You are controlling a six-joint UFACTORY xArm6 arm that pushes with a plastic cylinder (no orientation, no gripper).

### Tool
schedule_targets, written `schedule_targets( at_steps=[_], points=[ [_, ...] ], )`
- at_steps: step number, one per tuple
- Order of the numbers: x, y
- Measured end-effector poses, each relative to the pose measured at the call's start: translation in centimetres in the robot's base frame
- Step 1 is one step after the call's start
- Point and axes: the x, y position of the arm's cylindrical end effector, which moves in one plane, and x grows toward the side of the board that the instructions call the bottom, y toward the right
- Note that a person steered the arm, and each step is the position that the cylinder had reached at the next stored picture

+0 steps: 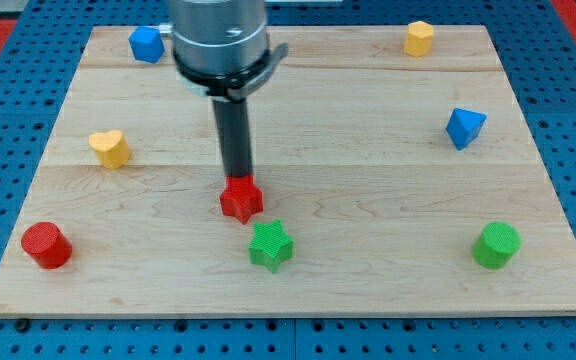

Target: Place the red star in between the green star and green circle

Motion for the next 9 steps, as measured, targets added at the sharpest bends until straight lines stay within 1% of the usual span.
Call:
schedule_targets(
  at_steps=[1,2,5,6,7,8,9],
  points=[
    [0.5,-5.0],
    [2.3,-4.4],
    [1.3,6.7],
    [0.8,5.2],
    [2.8,0.8],
    [4.3,2.0],
    [3.8,5.5]
  ],
)
